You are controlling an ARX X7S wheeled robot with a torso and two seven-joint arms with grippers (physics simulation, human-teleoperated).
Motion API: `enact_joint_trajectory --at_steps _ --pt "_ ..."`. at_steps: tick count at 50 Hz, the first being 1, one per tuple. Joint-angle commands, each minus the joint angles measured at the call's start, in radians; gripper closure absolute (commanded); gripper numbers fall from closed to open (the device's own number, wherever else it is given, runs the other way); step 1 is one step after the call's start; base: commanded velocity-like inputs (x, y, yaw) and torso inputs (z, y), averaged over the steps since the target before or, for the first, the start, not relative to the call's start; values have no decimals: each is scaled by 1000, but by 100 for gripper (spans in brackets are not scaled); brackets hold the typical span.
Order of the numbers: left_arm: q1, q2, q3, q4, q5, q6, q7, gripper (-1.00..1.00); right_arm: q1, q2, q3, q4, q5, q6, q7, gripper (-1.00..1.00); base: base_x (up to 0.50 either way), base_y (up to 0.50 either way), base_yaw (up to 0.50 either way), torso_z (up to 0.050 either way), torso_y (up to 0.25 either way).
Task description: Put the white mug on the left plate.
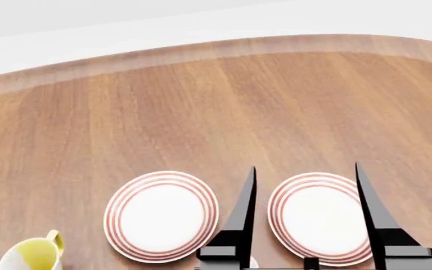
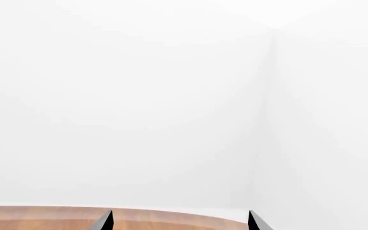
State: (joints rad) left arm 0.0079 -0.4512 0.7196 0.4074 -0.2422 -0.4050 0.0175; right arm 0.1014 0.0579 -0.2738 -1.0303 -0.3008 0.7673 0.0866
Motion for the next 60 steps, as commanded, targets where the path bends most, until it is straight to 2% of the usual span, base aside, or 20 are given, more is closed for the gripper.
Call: enact_joint_trajectory --at_steps 1,60 --pt "-2 19 40 -18 34 1 -10 -100 6 1 -9 -7 -3 13 2 -100 0 0 0 0 0" --pt "-119 161 166 -162 118 -44 -20 -100 1 -33 16 -12 -39 2 -51 -100 0 0 0 0 0"
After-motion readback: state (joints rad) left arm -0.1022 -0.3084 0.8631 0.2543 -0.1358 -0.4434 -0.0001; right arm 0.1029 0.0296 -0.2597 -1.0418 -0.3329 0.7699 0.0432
